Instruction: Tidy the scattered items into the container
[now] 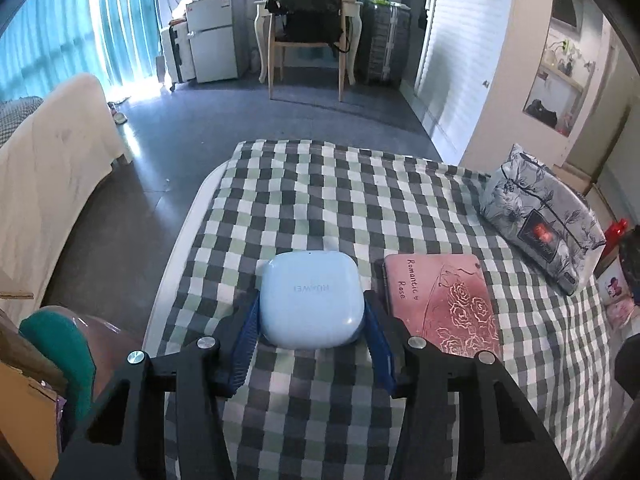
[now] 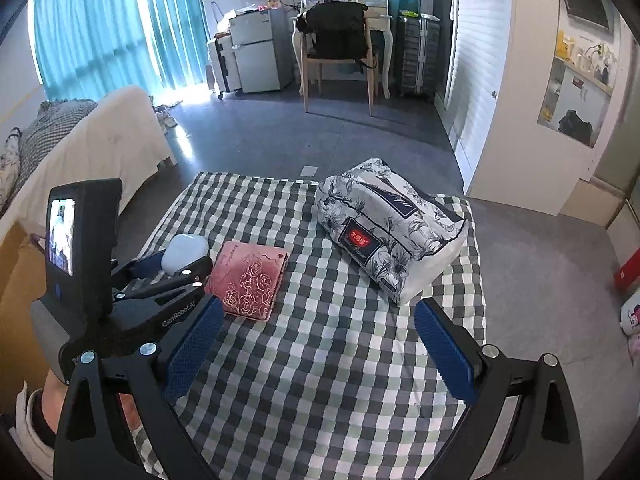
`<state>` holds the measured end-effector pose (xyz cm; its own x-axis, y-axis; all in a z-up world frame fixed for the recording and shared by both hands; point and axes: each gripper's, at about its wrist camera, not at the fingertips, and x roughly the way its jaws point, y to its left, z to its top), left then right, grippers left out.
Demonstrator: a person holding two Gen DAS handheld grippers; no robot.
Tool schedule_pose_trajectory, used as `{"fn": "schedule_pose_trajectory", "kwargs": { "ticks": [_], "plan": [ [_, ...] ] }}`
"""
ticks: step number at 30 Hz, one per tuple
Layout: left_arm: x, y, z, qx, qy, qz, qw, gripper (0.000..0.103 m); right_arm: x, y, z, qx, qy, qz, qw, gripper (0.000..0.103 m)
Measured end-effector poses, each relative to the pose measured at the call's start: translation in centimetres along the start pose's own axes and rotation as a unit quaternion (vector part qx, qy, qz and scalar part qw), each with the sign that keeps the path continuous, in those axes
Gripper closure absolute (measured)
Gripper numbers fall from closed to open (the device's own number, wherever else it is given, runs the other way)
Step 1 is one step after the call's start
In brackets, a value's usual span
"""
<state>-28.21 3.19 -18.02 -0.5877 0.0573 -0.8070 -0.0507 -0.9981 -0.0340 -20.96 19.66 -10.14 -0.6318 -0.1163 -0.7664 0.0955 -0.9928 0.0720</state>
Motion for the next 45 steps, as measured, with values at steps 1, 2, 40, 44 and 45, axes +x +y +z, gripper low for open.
{"fn": "schedule_pose_trajectory", "kwargs": {
  "ticks": [1,2,40,44,45],
  "plan": [
    [-0.1,0.1,0.0,-0.004,0.000,-0.002,1.0000,0.053,0.1,0.0,0.0,0.001,0.000,0.001,1.000,0.006],
    [-0.2,0.3,0.0,-0.007,0.000,-0.004,1.0000,0.053,0.1,0.0,0.0,0.002,0.000,0.002,1.000,0.006],
    [-9.7,6.9,-2.7,-0.052,-0.050,-0.022,0.9971,0.053,9.2,7.0,0.4,-0.034,0.082,-0.003,0.996,0.031],
    [-9.8,6.6,-2.5,-0.049,-0.051,-0.025,0.9972,0.053,8.7,6.6,0.4,-0.025,0.073,0.007,0.997,0.032],
    [-9.8,6.5,-2.5,-0.048,-0.051,-0.024,0.9972,0.053,8.5,6.3,0.3,-0.022,0.072,0.010,0.997,0.032]
  ]
}}
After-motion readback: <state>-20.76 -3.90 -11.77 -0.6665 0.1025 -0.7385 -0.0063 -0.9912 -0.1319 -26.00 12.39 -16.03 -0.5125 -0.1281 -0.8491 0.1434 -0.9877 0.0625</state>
